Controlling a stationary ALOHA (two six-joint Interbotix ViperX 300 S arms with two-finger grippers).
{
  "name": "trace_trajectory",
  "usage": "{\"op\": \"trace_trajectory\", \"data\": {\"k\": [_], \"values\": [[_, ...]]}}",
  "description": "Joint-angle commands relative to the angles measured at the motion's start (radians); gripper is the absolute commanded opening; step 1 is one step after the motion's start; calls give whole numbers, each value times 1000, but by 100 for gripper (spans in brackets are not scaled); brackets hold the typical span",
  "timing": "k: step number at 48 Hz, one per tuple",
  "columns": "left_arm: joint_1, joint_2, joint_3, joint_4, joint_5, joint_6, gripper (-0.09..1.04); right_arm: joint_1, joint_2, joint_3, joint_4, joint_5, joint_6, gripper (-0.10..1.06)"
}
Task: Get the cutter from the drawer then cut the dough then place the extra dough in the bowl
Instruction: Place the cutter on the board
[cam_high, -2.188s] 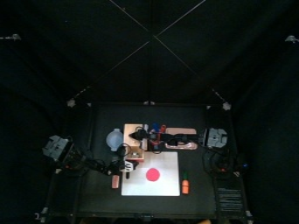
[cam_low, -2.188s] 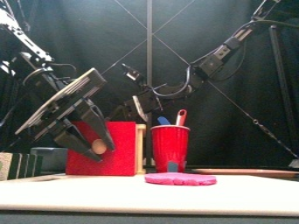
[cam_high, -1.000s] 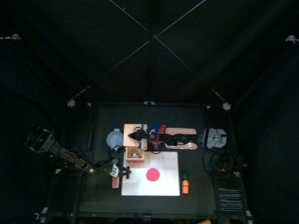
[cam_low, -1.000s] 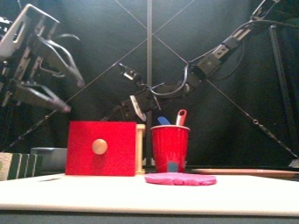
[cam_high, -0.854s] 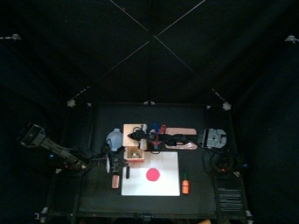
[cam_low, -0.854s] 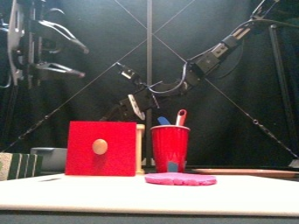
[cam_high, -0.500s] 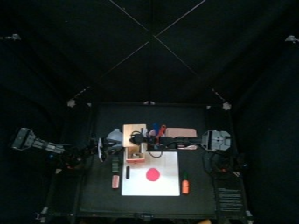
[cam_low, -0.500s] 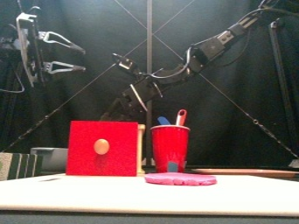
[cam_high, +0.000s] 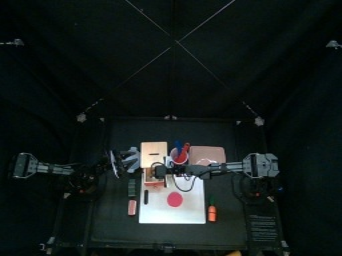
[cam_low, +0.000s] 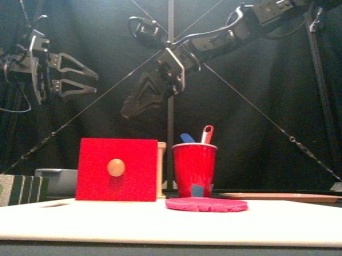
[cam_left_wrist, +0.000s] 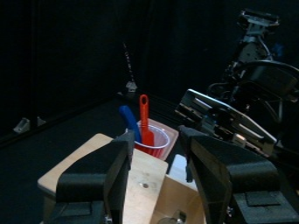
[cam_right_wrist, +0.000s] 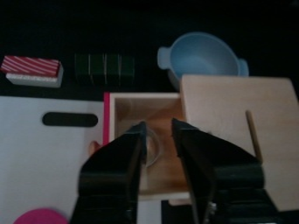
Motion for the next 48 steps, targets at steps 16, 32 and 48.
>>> {"op": "trace_trajectory", "data": {"k": [16,32,48], "values": [[0,-2,-2,107,-3,3,81,-3,86,-120,-17,103,-3,77],[8,-2,6,106,-5,8,82,9,123,-117,-12,114,-2,70],[21,-2,15,78,-3,8,82,9,132,-127,-12,152,-2,70]]}}
